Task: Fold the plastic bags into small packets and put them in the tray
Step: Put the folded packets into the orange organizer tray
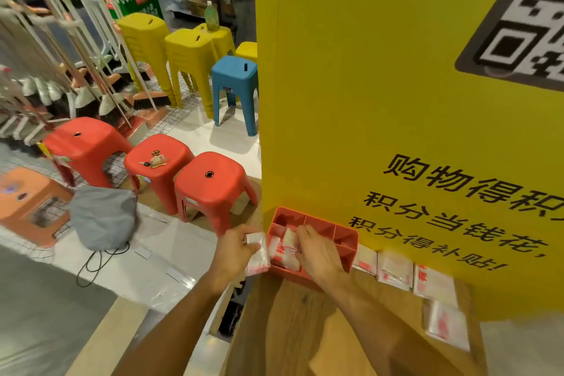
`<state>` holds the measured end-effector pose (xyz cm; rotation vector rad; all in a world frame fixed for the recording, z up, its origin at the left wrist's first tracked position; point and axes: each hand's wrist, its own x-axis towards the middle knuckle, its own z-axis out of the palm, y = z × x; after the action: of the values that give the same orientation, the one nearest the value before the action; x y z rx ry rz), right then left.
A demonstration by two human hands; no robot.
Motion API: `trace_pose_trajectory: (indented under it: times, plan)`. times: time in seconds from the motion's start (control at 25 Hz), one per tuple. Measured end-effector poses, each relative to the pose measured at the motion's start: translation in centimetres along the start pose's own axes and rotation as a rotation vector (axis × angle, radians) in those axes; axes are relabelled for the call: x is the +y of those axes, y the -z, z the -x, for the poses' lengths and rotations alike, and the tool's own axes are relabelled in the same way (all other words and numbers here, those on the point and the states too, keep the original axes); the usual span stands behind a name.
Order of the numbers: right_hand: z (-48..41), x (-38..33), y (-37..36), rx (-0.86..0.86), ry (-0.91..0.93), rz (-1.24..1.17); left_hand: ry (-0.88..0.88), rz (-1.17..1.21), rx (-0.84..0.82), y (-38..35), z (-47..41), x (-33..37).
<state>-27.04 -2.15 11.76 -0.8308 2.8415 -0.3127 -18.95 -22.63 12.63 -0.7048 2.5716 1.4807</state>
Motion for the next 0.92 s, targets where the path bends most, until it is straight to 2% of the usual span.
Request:
trace_pose_trajectory:
  times: [0.16,0.52,0.6,0.68,0.72,0.8,0.92]
  plan:
    - [-2.9,-0.9,-2.0,-0.162,-0.006,0.090,0.035,0.034,-0.149,-0.4,-1.0,-1.3]
    - [-5.6,-2.5,-3.3,-0.389,-0.033,0.092,0.028,0.142,-0.183,-0.5,-2.7,-3.2]
    - [-5.4,-1.8,-3.7,-0.417,-0.041,-0.027,0.045,0.171,-0.171,-0.8,-2.6,-3.5]
    - [-4.6,-1.3,-4.0,-0.413,-0.052,-0.268,0.073,0.196,-0.164,-1.0,-2.7,-3.7]
    - [-4.4,-1.1,-4.1,-0.375,-0.053,-0.308,0.086,0.211,-0.164,-1.1,-2.8,-3.7]
    - [-4.4,-0.8,-5.1,-0.271,-0.060,-0.226,0.095,0.222,-0.167,-1.1,-2.8,-3.8]
    - [-4.3,-0.9,-6.0,-0.192,-0.073,-0.260,0.097,0.228,-0.162,-1.1,-2.9,-3.9]
